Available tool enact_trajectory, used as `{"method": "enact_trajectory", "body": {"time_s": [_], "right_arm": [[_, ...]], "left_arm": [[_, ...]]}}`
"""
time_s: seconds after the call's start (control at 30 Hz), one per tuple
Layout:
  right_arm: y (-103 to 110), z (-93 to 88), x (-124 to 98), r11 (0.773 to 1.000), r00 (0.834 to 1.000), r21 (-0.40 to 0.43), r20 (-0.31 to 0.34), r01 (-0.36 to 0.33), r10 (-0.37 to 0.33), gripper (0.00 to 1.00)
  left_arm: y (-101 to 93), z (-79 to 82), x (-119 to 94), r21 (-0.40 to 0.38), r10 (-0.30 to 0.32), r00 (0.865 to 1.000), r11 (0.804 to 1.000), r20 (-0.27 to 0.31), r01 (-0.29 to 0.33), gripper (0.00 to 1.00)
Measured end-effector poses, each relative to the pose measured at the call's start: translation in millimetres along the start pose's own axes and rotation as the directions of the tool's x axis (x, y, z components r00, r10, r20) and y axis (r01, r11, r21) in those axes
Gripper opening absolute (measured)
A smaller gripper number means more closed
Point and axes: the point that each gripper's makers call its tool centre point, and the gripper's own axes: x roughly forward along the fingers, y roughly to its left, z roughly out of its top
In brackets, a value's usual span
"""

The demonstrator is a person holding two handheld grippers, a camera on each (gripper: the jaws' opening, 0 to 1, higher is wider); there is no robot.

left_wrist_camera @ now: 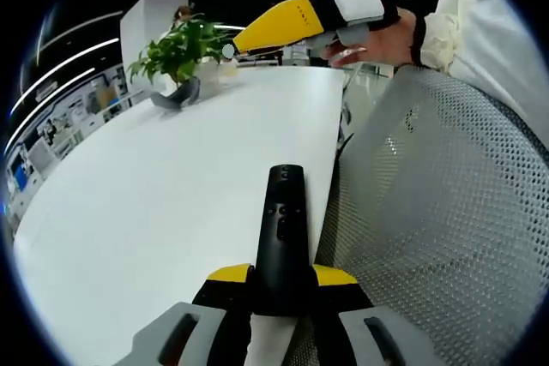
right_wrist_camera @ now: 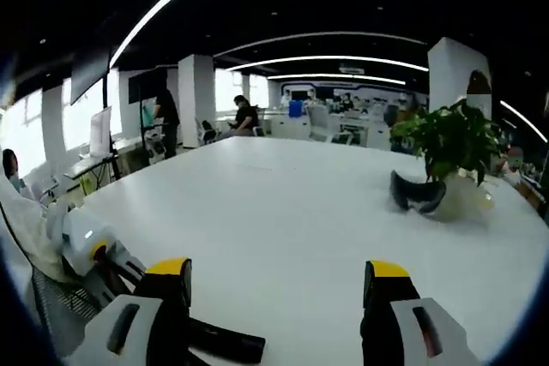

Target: Press the specified remote control buttons in sequence, fully releasing each button before pressing the next.

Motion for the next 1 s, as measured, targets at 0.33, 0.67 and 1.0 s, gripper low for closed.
{"method": "enact_trajectory", "body": {"time_s": [0.33, 0.67, 1.0], "right_arm": [[-0.5, -13.7, 5.5, 1.0, 0.997, -0.015, -0.075, 0.006, -0.007, 0.98], [2.1, -16.9, 5.4, 0.999, 0.995, -0.033, -0.096, -0.004, 0.0, 0.95], [1.9, -18.2, 6.0, 0.999, 0.995, -0.035, -0.104, -0.003, -0.001, 0.96]], "left_arm": [[0.5, 0.0, 0.5, 0.003, -0.002, 1.0, 1.0, -0.001, 0.002, 0.25], [0.0, -0.4, 0.9, 0.004, 0.006, 0.999, 1.0, -0.039, -0.005, 0.25], [0.1, 0.7, 2.5, 0.035, -0.024, 0.995, 0.999, -0.094, 0.028, 0.24]]}}
